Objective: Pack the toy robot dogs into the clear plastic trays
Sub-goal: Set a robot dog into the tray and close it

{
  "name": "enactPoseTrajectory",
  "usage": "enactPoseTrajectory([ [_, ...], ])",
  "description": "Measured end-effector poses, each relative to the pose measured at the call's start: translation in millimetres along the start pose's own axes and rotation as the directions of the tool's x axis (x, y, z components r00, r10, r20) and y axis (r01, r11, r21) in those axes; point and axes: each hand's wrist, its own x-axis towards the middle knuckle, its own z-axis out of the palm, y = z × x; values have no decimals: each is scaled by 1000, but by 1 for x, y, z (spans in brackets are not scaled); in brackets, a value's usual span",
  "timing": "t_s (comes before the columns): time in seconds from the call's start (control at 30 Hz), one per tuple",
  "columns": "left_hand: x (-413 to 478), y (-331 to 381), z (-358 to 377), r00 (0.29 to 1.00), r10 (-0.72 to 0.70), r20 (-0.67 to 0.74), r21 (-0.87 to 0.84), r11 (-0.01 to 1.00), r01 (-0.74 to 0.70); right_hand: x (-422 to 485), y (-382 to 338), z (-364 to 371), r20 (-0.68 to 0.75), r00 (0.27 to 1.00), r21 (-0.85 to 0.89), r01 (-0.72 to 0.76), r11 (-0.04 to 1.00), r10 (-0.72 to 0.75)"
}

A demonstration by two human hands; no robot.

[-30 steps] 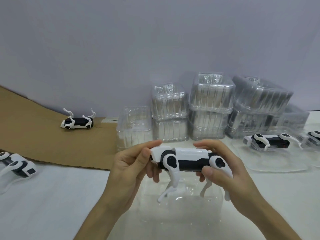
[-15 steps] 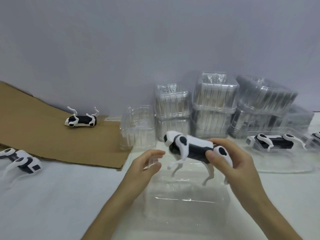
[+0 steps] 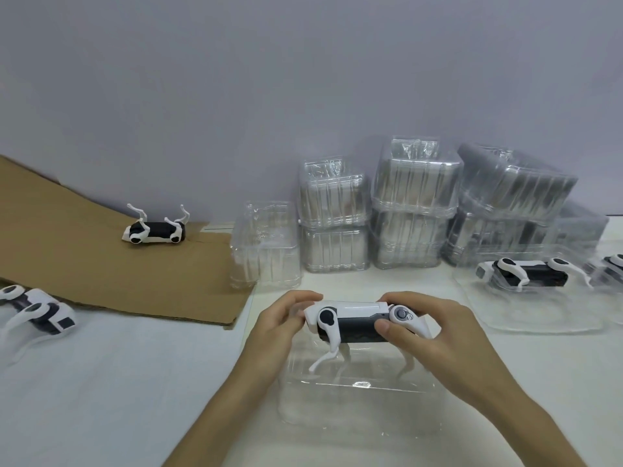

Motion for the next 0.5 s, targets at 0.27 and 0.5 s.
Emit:
enactPoseTrajectory([
  [0.27, -1, -3, 2, 998, -42, -41, -21, 999, 41, -1, 1, -2, 35, 998, -64, -41, 997, 43],
  [0.5, -2, -4, 2, 1000, -16, -20, -26, 1000, 15, -3, 3, 3, 20, 999, -210, -31, 977, 36],
])
